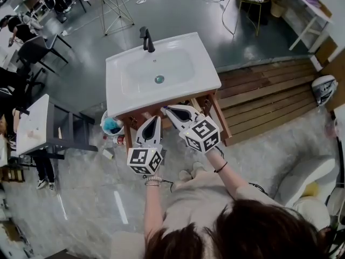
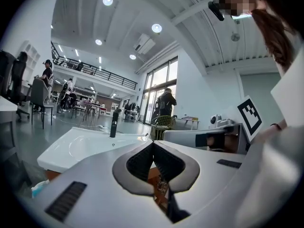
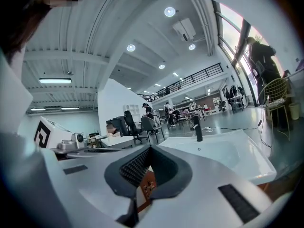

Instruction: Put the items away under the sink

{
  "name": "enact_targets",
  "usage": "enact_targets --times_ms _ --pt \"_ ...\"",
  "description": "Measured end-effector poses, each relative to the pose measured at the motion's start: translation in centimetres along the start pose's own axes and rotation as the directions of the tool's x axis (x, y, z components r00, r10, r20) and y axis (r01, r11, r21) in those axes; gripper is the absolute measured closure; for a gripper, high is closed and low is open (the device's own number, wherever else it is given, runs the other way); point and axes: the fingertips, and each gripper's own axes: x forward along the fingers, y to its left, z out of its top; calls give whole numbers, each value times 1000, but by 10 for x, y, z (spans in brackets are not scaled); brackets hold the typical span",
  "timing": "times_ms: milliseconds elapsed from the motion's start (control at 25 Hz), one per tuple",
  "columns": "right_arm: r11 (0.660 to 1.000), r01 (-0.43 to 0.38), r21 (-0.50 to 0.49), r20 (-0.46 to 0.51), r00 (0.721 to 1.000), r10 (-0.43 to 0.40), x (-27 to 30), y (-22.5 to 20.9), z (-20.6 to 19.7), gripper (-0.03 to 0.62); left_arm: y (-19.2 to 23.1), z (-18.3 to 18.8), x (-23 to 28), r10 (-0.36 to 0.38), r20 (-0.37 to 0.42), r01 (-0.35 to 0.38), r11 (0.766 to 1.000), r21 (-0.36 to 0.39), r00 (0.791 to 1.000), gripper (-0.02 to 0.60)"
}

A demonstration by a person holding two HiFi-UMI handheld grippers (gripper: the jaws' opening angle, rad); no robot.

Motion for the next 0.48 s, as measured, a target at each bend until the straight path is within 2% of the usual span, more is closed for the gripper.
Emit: enact_targets --times_ms 480 --pt "1000 -13 -15 27 1000 14 -8 -1 10 577 -3 10 -1 12 30 -12 1000 6 999 581"
